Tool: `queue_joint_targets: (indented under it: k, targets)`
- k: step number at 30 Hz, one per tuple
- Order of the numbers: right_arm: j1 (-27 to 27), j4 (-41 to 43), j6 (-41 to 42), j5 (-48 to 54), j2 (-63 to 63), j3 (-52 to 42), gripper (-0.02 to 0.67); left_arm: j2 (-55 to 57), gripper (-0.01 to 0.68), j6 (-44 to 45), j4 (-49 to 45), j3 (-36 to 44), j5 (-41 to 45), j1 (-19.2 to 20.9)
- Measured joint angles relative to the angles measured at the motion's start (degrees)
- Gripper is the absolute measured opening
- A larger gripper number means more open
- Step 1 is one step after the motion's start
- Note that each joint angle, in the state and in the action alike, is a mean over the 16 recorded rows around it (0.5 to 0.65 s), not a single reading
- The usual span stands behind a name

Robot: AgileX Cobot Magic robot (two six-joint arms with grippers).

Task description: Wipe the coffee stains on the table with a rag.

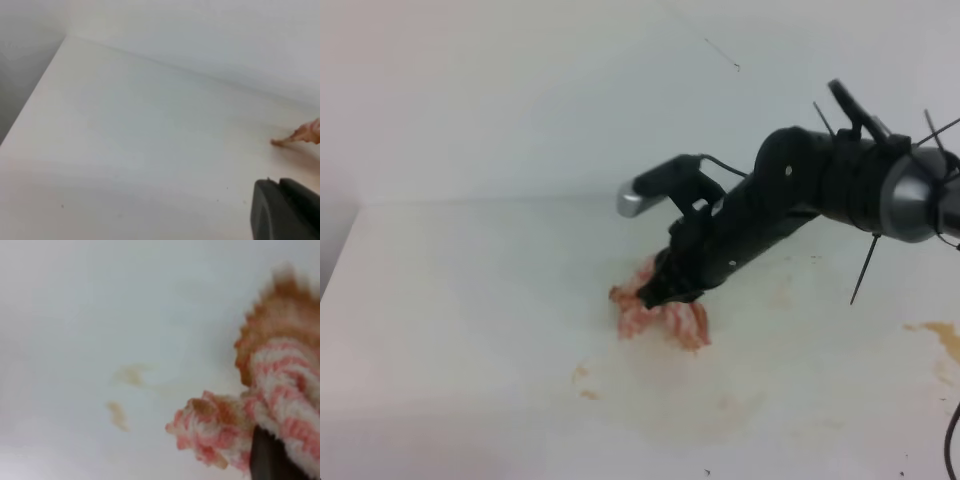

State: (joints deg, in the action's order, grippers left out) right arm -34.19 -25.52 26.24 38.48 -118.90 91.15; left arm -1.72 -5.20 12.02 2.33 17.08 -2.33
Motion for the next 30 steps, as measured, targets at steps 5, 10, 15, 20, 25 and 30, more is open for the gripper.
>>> queue_joint_targets:
  k: [5, 10, 15, 20, 25, 30]
  targets:
    - [-3.1, -7.9, 6.7, -1.3, 1.9, -1.5, 0.001, 0.0, 0.0, 0.0, 0.0, 0.0, 0.0, 0.0]
    - [-6.1, -11.2, 8.1, -1.7, 0.0, -1.5, 0.001, 0.0, 0.0, 0.0, 0.0, 0.0, 0.0, 0.0]
    - [-6.6, -12.0, 6.5, -2.4, -3.8, -1.5, 0.001, 0.0, 0.0, 0.0, 0.0, 0.0, 0.0, 0.0]
    - [-3.8, -11.5, 4.3, -2.4, -7.1, -1.5, 0.001, 0.0, 0.0, 0.0, 0.0, 0.0, 0.0, 0.0]
    - [1.3, -8.8, 1.1, -0.7, -8.8, -1.6, 0.001, 0.0, 0.0, 0.0, 0.0, 0.0, 0.0, 0.0]
    - [6.8, -3.3, -2.3, 3.0, -8.6, -1.6, 0.001, 0.0, 0.0, 0.0, 0.0, 0.0, 0.0, 0.0]
